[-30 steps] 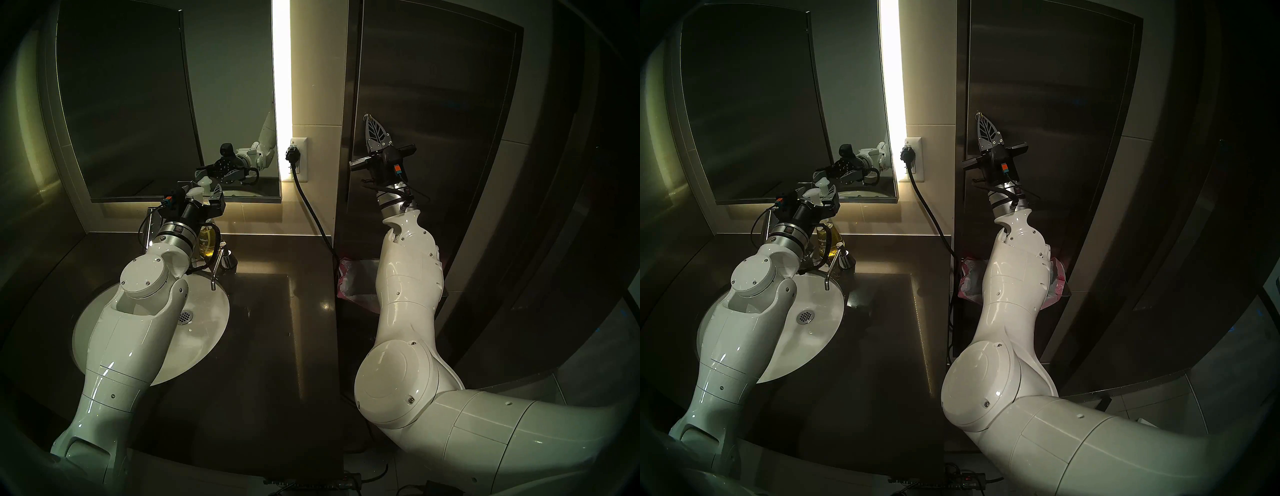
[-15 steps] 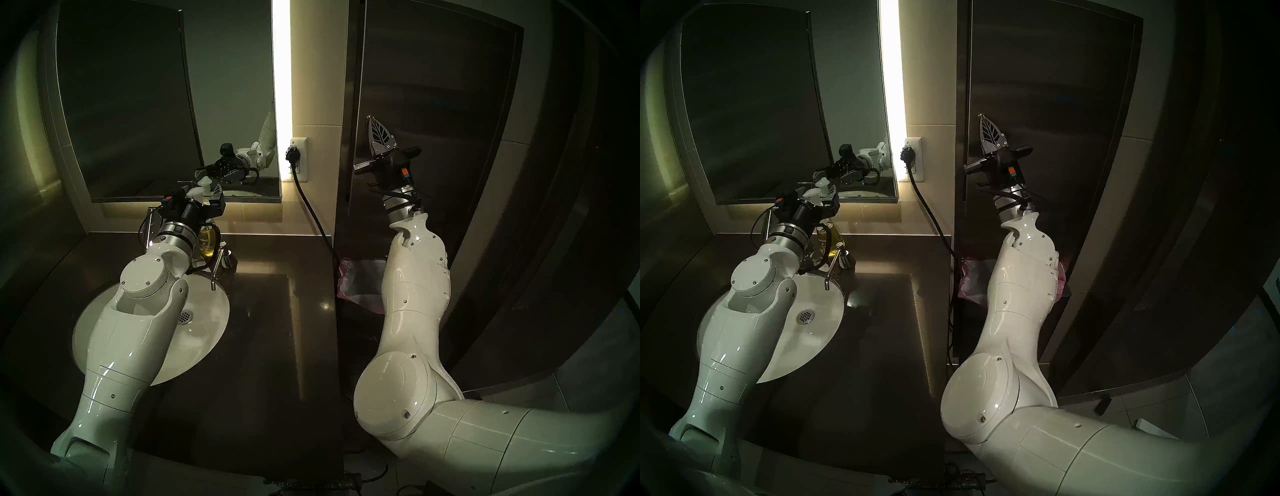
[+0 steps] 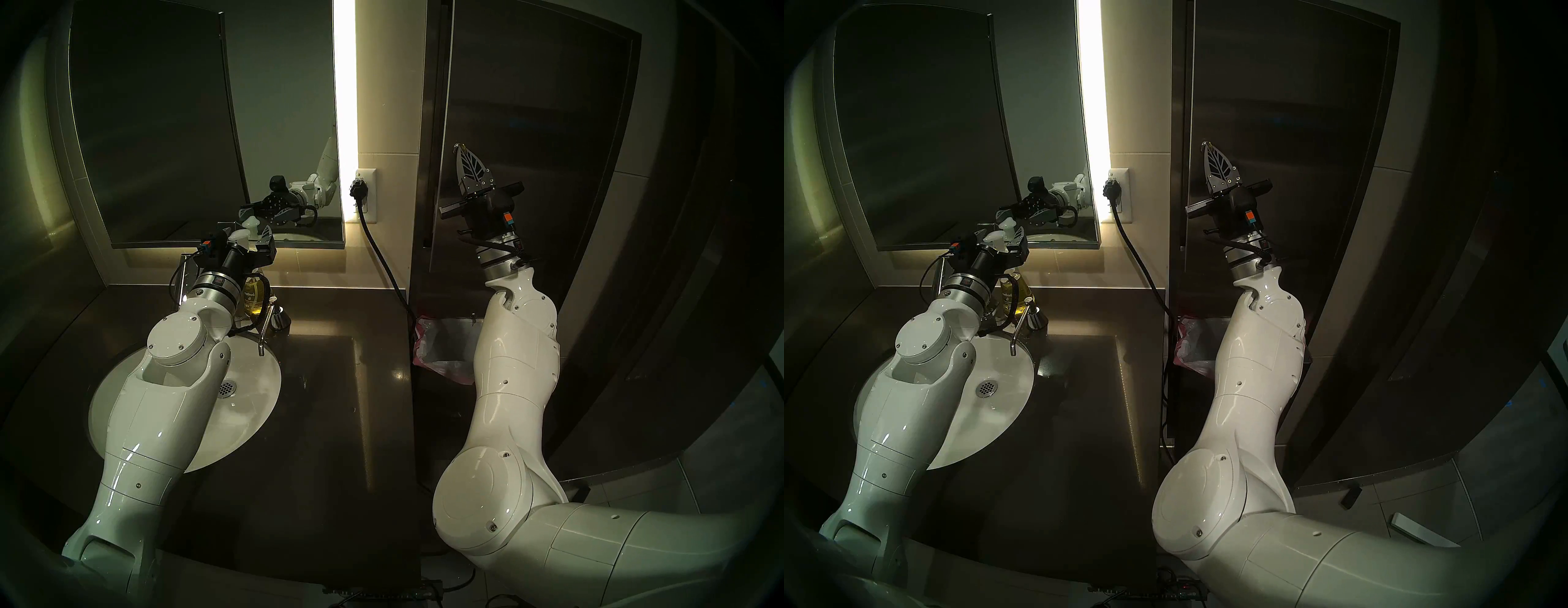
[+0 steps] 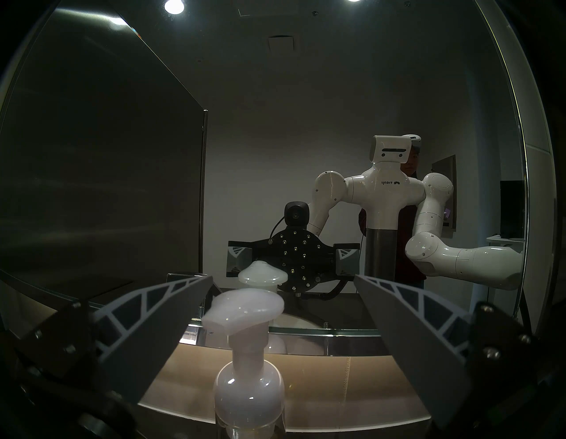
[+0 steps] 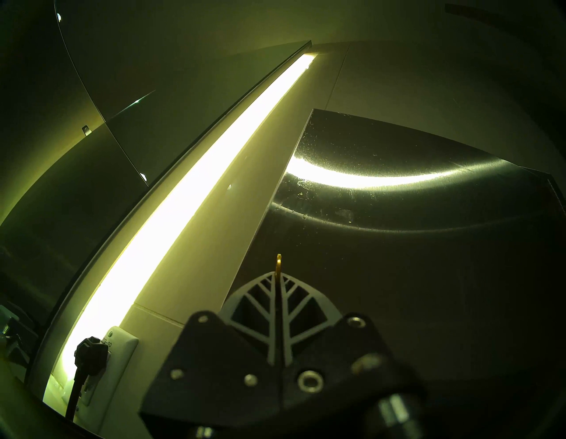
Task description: Twist key and open towel dispenser
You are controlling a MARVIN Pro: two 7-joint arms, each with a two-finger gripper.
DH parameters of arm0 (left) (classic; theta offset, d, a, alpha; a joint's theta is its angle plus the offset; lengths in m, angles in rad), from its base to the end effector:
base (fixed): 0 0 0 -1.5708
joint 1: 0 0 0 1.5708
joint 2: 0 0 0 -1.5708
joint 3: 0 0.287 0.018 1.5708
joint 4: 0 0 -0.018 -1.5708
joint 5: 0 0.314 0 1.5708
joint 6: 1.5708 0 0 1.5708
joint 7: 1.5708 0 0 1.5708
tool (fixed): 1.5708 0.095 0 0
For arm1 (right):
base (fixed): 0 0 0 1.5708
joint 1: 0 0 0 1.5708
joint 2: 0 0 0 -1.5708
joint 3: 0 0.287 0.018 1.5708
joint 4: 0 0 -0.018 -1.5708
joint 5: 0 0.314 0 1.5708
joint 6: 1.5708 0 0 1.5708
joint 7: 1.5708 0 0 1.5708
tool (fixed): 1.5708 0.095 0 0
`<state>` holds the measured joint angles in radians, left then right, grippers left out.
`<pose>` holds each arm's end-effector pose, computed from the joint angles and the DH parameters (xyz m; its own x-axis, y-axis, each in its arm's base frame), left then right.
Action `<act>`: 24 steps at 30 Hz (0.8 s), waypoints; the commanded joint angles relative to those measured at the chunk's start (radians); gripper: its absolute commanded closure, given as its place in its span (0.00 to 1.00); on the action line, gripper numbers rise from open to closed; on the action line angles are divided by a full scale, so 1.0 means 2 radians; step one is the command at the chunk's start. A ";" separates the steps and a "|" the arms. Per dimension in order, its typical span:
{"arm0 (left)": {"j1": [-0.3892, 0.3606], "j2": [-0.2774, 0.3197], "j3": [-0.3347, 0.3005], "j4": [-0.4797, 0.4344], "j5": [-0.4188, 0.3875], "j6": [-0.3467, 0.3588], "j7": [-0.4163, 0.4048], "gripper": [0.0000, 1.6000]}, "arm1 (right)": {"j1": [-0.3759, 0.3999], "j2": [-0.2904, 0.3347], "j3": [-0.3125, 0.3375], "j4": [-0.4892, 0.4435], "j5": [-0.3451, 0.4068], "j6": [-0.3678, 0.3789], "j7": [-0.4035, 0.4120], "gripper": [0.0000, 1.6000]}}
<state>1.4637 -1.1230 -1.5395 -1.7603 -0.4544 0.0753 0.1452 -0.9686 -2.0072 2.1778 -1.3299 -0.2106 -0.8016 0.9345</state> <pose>0.4451 0.1003 -0.1715 -0.1872 0.0099 0.9823 0.0322 -0.9994 0.0162 0.5053 0.0292 -0.1259 -0.8229 0.0334 0.5672 0.1747 -0.9350 0.3085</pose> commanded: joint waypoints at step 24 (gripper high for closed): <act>-0.016 -0.001 -0.004 -0.013 -0.001 -0.006 -0.001 0.00 | -0.065 0.071 -0.081 -0.116 0.157 0.077 0.053 1.00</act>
<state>1.4637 -1.1230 -1.5395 -1.7603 -0.4543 0.0755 0.1452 -1.0727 -1.9222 2.0728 -1.4986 0.0390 -0.6860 1.0684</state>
